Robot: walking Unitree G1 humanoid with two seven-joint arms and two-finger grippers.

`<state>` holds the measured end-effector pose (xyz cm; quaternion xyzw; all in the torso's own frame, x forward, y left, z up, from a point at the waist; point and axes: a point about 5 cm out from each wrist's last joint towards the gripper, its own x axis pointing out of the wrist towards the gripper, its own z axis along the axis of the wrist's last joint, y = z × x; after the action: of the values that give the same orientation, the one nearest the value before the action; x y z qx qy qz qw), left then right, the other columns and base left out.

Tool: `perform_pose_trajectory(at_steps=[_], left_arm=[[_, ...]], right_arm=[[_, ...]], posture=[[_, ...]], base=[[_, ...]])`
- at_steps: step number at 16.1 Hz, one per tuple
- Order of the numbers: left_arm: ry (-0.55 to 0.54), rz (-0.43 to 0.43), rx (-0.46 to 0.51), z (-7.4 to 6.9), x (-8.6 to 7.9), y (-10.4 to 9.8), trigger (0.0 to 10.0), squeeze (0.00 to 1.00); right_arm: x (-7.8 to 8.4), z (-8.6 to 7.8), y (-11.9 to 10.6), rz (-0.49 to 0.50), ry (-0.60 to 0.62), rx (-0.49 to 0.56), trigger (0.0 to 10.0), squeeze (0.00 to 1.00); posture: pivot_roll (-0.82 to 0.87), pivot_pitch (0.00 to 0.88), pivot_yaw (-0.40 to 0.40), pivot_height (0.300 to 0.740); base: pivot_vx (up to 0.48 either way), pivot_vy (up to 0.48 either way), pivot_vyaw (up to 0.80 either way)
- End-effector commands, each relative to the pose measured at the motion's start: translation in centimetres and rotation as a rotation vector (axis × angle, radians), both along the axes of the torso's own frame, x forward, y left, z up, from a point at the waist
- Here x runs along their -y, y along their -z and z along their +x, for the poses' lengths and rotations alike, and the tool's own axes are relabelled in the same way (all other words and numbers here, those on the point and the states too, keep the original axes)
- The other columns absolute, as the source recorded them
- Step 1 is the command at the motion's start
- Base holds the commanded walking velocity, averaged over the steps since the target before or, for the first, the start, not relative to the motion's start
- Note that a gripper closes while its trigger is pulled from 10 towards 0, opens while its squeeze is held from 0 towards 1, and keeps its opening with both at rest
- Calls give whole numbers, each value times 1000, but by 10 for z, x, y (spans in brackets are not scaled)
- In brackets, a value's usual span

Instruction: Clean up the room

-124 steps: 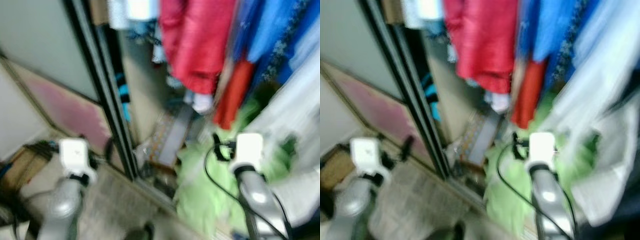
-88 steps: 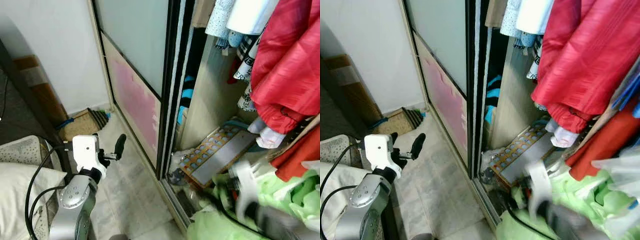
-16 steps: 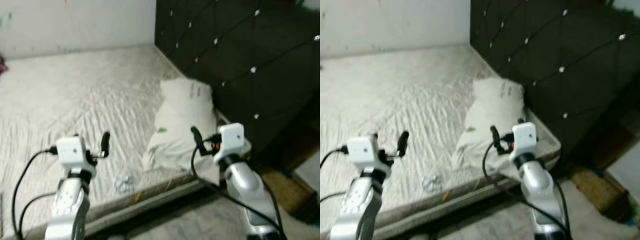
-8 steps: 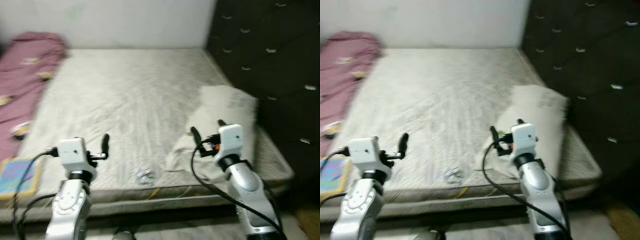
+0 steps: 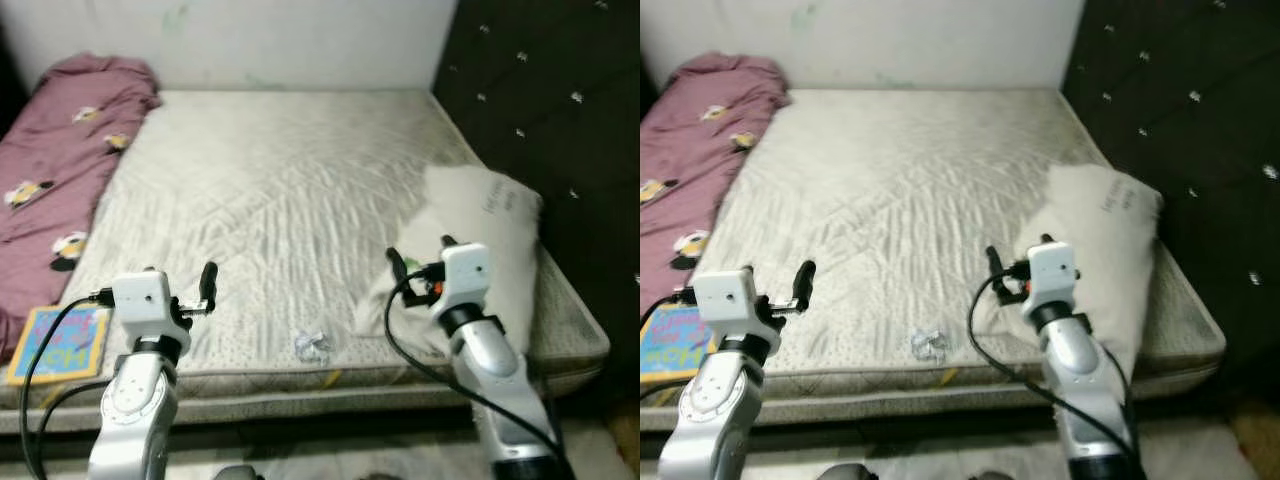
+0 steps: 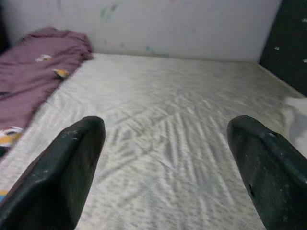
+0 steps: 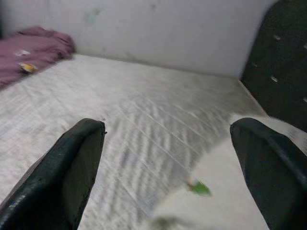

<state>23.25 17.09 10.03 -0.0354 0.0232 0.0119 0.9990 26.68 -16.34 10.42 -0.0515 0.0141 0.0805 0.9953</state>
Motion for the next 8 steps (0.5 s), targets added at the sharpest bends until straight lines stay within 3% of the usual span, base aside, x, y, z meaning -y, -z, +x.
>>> perform_pose_trajectory(at_steps=[1,4,6,7,8], left_arm=[[3,29,17,0,-1,-2,10000,0],[47,-17,1,-2,6,-3,10000,0],[15,-17,-13,-2,6,-2,10000,0],[49,-69,5,-2,8,-3,10000,0],[48,-44,11,-2,7,-4,10000,0]], right_arm=[[1,2,-2,1,17,10,10000,0],[2,2,-1,9,31,6,10000,0],[3,2,-1,11,35,5,10000,0],[3,3,-1,14,40,6,10000,0],[3,3,-1,22,39,2,10000,0]], posture=[[28,0,-45,740],[28,0,-42,740],[26,0,-41,740],[26,0,-43,740],[25,0,-44,740]], base=[[0,0,0],[0,0,0],[0,0,0],[0,0,0],[0,0,0]])
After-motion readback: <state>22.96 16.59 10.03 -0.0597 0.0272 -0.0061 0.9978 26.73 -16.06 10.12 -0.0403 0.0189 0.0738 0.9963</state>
